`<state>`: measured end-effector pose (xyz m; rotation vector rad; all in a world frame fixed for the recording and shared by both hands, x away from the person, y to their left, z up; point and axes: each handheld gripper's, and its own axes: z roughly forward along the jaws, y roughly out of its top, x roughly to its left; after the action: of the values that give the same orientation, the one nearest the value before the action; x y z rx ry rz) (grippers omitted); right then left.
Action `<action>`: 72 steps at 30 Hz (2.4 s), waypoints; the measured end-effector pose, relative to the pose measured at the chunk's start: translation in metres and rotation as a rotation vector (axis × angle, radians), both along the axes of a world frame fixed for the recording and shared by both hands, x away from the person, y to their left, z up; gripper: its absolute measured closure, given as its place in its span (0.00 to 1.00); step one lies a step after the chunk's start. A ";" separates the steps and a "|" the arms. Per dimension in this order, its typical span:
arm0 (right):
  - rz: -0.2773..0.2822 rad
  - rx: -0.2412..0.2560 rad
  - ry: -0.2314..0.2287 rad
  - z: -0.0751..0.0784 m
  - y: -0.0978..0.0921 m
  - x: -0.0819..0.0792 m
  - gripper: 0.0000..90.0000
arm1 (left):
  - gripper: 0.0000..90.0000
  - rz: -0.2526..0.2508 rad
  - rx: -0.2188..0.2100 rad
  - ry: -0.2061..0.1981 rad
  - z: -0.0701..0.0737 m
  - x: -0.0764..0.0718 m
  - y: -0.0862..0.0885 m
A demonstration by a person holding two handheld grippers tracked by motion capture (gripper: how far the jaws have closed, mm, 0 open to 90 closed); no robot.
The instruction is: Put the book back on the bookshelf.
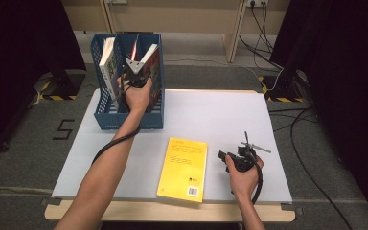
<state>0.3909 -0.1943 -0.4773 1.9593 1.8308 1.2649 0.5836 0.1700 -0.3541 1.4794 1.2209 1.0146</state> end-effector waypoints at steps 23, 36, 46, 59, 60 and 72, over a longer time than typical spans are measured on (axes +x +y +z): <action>0.005 -0.004 0.006 0.000 0.001 -0.001 0.63 | 0.78 -0.068 0.006 0.134 -0.002 -0.034 0.021; 0.006 -0.004 0.002 0.000 0.001 -0.001 0.63 | 0.82 -0.067 -0.024 0.150 -0.002 -0.022 0.020; 0.006 -0.004 0.006 0.000 0.001 0.000 0.63 | 0.82 -0.036 -0.037 0.138 -0.003 -0.001 0.011; 0.006 -0.002 0.006 0.001 0.000 0.000 0.63 | 0.82 -0.088 -0.082 0.144 -0.002 0.010 0.000; 0.006 -0.002 0.007 0.001 0.000 0.000 0.63 | 0.82 -0.092 -0.081 0.146 -0.002 0.010 -0.002; 0.011 -0.003 0.010 0.000 0.001 -0.001 0.63 | 0.74 -0.133 -0.075 0.124 -0.005 0.007 -0.008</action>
<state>0.3902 -0.1930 -0.4768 1.9598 1.8492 1.2572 0.5907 0.1621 -0.3587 1.5620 1.2163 0.7900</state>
